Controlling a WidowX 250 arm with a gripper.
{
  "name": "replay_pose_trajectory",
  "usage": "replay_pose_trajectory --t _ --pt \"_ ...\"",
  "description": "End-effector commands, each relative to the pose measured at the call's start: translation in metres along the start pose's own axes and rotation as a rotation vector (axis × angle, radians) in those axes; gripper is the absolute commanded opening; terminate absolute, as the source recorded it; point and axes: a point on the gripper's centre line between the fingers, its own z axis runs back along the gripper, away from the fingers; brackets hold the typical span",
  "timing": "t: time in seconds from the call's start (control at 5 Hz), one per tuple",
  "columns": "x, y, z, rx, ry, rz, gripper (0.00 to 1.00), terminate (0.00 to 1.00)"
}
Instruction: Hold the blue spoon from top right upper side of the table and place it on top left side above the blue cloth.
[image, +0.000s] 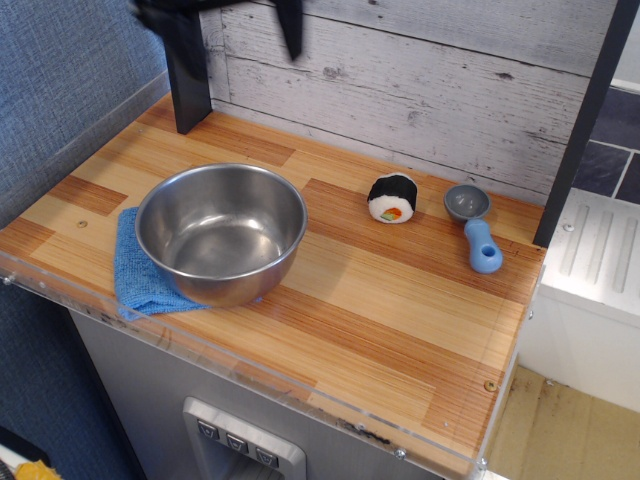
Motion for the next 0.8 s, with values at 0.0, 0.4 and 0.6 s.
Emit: replay_pose_trajectory --t 0.0,0.4,0.6 --pt "-0.019 -0.038 -0.036 -0.065 0.045 -0.023 1.0 0.0" --pt "-0.029 -0.07 -0.08 -0.044 0.059 -0.07 1.0 0.0" --pt "-0.034 -0.087 -0.103 -0.074 0.089 -0.071 1.0 0.0"
